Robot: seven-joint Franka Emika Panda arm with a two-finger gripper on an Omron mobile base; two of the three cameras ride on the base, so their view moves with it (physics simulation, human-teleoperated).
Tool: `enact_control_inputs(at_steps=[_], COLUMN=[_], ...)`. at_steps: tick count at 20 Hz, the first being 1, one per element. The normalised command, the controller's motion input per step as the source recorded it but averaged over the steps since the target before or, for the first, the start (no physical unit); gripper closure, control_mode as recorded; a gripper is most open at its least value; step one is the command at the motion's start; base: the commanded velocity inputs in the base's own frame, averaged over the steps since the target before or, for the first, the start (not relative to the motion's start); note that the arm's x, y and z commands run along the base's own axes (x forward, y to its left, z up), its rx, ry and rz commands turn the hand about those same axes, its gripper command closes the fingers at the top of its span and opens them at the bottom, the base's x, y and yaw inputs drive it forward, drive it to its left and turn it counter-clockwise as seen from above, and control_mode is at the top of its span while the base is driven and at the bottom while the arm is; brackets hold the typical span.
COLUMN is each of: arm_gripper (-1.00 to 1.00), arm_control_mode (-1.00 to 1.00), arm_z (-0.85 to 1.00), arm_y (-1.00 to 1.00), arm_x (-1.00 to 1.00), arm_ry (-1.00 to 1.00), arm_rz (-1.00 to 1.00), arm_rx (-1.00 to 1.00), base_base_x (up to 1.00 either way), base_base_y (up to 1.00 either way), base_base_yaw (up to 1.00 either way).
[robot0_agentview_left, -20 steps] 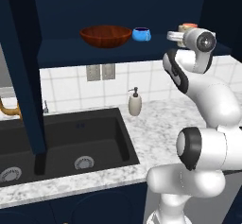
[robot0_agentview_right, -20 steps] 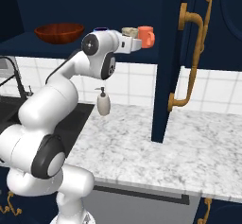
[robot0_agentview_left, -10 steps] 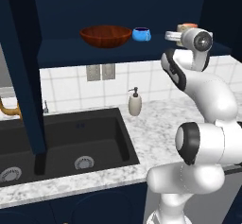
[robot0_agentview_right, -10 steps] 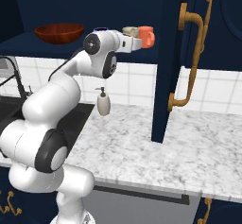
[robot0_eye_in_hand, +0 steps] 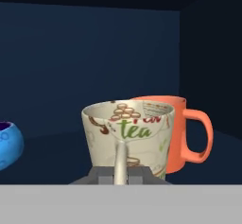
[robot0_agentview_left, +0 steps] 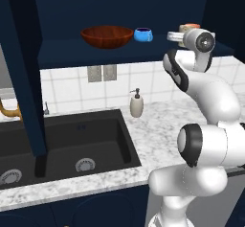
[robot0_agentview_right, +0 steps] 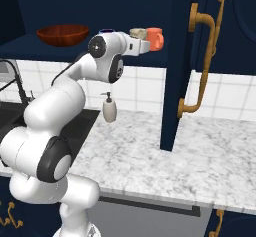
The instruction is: Gather all objects into one cabinet and sort the glasses and bowls to opposite sides.
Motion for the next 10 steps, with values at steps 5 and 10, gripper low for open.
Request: enact_control_inputs(at_steps=[5,10], arm_gripper=[-1.0,-1.0], arm_control_mode=[-1.0,-1.0], arm_z=[0.0,0.0], arm_y=[0.0,0.0], arm_x=[0.0,0.0], arm_ry=[0.0,0.0], arm_rz=[0.0,0.0], arm_rx=[0.0,0.0], base_base_x=[0.0,0.0], base_base_y=[0.0,0.0], base_base_yaw=[0.0,0.0])
